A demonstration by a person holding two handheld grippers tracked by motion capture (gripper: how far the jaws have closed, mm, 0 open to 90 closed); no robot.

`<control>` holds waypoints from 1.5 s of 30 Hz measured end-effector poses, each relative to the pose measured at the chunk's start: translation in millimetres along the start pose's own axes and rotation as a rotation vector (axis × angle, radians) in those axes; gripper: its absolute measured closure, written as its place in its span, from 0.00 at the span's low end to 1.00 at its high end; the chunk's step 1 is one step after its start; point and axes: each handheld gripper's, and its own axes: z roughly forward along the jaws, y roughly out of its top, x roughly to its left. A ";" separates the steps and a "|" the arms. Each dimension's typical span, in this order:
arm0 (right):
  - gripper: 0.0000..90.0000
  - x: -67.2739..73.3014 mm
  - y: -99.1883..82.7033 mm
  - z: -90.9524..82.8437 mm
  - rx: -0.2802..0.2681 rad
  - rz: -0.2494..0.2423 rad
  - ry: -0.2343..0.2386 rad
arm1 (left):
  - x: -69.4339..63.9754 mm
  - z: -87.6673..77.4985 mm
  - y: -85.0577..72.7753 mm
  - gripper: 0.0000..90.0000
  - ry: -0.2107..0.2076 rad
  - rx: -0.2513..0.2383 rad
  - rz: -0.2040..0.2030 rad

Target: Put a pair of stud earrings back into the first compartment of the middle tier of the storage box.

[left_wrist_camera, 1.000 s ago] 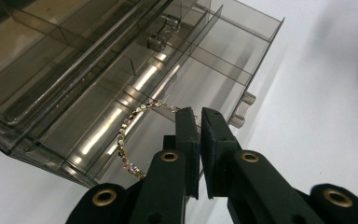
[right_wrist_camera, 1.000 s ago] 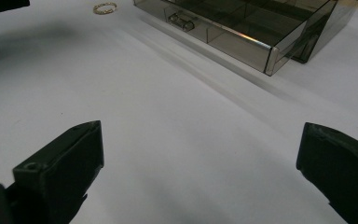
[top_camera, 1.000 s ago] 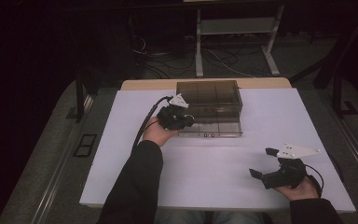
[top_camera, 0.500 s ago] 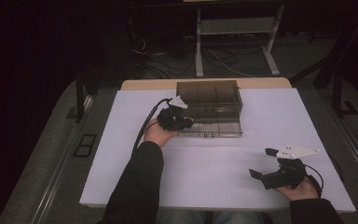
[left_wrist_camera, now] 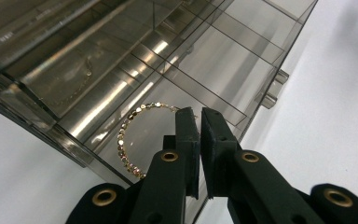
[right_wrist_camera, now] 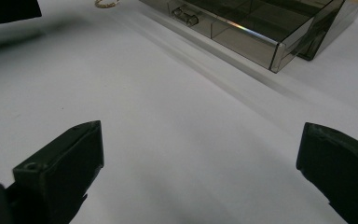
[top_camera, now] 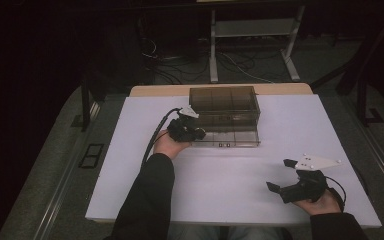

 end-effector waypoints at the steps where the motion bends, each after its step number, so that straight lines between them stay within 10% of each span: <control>1: 0.00 0.0 0.0 0.0 0.000 0.000 0.000 | -0.4 0.7 -0.2 0.95 -0.002 0.003 -0.008; 18: 0.00 0.2 0.0 -0.1 -0.003 0.003 0.000 | -4.3 -10.5 4.1 0.76 0.022 -0.021 -0.027; 45: 0.00 1.3 0.1 2.0 0.008 0.002 0.003 | -9.7 -49.4 -2.9 0.00 0.014 -0.029 -0.084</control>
